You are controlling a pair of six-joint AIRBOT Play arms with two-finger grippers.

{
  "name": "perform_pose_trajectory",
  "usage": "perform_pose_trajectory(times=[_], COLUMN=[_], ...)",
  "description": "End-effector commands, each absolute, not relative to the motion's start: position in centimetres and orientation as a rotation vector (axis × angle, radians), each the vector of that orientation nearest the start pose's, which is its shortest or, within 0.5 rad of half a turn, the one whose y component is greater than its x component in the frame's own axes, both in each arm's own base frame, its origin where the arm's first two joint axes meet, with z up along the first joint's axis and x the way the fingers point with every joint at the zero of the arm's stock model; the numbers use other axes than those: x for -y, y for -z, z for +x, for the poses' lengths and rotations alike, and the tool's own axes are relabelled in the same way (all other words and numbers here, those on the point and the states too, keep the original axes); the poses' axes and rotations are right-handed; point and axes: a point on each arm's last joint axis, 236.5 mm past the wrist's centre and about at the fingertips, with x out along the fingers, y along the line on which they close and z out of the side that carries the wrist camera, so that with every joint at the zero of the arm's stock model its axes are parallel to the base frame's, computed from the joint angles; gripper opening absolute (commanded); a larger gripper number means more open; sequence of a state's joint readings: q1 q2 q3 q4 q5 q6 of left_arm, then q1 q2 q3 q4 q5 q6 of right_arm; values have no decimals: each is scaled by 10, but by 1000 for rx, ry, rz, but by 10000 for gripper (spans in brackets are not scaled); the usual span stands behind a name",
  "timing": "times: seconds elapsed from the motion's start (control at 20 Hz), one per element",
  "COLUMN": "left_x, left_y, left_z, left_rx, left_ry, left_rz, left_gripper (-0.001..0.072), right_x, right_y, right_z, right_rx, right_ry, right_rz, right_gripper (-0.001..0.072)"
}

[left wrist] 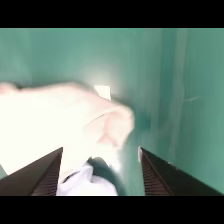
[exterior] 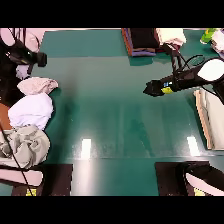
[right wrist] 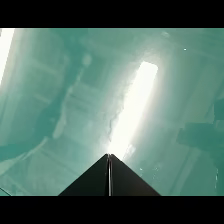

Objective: Fold the shirts.

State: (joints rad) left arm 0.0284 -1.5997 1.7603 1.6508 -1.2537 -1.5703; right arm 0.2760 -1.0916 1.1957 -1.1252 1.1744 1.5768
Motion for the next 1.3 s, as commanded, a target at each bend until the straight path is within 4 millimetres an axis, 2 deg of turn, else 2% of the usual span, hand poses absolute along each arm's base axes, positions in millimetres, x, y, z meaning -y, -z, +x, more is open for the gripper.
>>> perform_pose_trajectory(times=[0.0,0.15,0.25,0.3,0.4,0.45,0.55,0.6,0.65,0.7,0.75,0.8,0.9,1.0,1.1,1.2,1.25], left_x=[-58,-58,-59,-60,-64,-65,-65,-65,-63,-61,-58,-51,-24,12,47,83,103], left_y=[0,36,47,48,48,48,42,30,9,-23,-60,-106,-201,-282,-334,-359,-362], left_z=[497,498,497,496,494,491,484,483,485,489,491,488,463,422,378,348,339], left_rx=[-1300,-1364,-1385,-1387,-1394,-1405,-1426,-1414,-1372,-1299,-1219,-1126,-938,-752,-612,-525,-507], left_ry=[-110,-107,-109,-112,-122,-125,-128,-131,-130,-130,-125,-101,-35,46,139,264,327], left_rz=[-34,-34,-30,-26,-10,-6,-6,-4,-1,6,20,52,126,187,227,307,343], left_gripper=[570,569,567,497,212,23,28,27,27,27,27,27,27,26,26,26,26], right_x=[-193,-194,-194,-194,-194,-194,-195,-195,-193,-190,-185,-179,-164,-147,-133,-125,-123], right_y=[-114,-118,-119,-119,-119,-119,-125,-133,-148,-167,-189,-215,-268,-310,-339,-356,-360], right_z=[337,344,346,346,346,346,345,346,349,351,352,354,356,357,355,353,352], right_rx=[-1098,-1066,-1056,-1056,-1056,-1056,-1039,-1006,-948,-893,-841,-781,-655,-551,-481,-443,-437], right_ry=[-522,-517,-515,-515,-515,-515,-521,-522,-522,-521,-521,-518,-504,-477,-453,-439,-435], right_rz=[236,244,247,247,247,247,255,258,265,270,272,273,276,280,280,277,276], right_gripper=[17,18,18,18,18,18,17,17,18,17,17,17,17,18,17,17,17])
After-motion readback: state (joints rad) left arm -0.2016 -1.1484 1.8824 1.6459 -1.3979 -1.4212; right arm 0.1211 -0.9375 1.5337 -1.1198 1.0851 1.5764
